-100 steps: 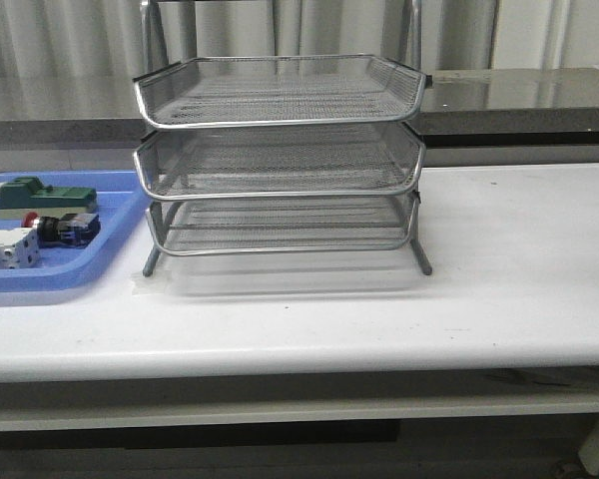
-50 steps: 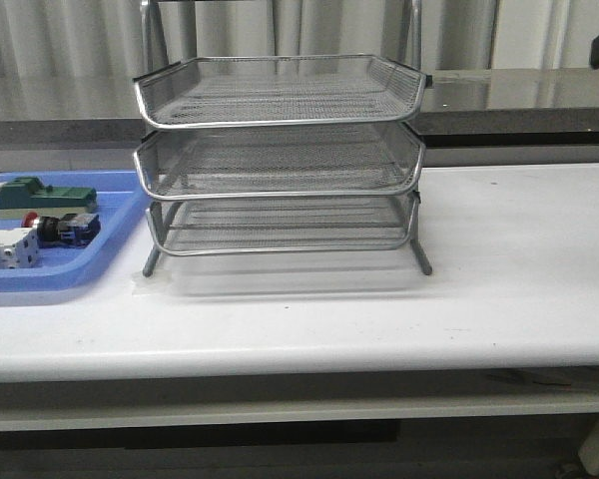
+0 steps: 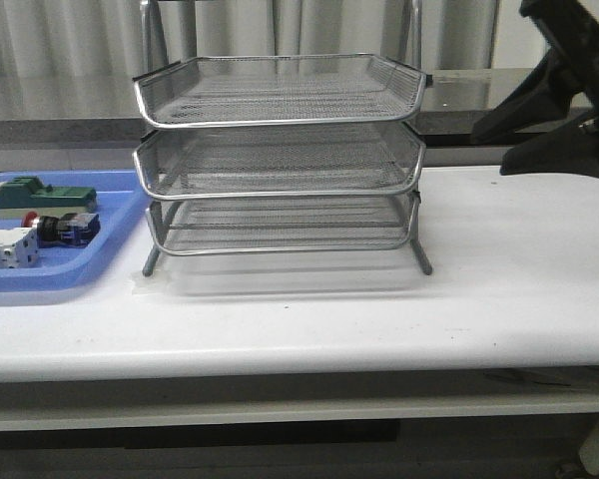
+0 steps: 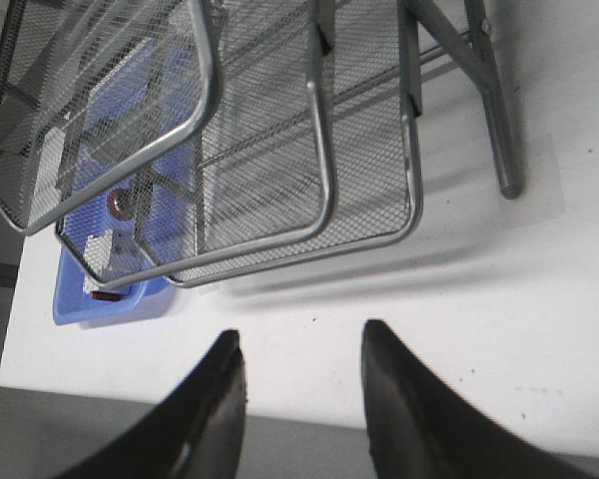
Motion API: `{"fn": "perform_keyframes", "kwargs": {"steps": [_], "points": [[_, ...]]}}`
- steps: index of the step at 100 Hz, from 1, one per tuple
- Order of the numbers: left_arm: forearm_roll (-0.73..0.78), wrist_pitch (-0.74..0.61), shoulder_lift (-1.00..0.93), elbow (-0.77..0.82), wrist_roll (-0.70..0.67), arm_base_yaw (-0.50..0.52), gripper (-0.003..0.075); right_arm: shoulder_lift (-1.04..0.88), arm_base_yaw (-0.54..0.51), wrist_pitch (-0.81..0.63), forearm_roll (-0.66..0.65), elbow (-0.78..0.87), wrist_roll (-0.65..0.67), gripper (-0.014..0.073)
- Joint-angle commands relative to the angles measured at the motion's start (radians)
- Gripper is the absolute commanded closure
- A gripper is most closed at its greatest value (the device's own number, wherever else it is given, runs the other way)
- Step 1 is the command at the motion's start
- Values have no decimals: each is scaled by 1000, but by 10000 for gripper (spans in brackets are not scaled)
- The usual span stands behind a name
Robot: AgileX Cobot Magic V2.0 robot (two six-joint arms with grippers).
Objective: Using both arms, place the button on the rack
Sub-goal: 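Reach the right gripper to the middle wire tray's front edge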
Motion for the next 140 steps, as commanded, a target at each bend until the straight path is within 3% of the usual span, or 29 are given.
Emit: {"fn": "perform_keyframes", "kwargs": {"steps": [1,55,95,102,126,140], "points": [[-8,-79,-32,33,-9,-1,741,39,-1,65,57,-77,-36,287],[-8,-79,-32,33,-9,-1,741,290,115,3,57,-325,-36,287],[-8,-79,-32,33,-9,-1,741,339,116,-15,67,-374,-36,292],[-8,-79,-32,33,-9,-1,741,339,116,-15,67,-374,-36,329],[-8,-79,-32,33,-9,-1,741,339,116,-5,66,-374,-36,572],[-8,-79,-32,33,-9,-1,741,339,116,0,44,-372,-36,608]]}}
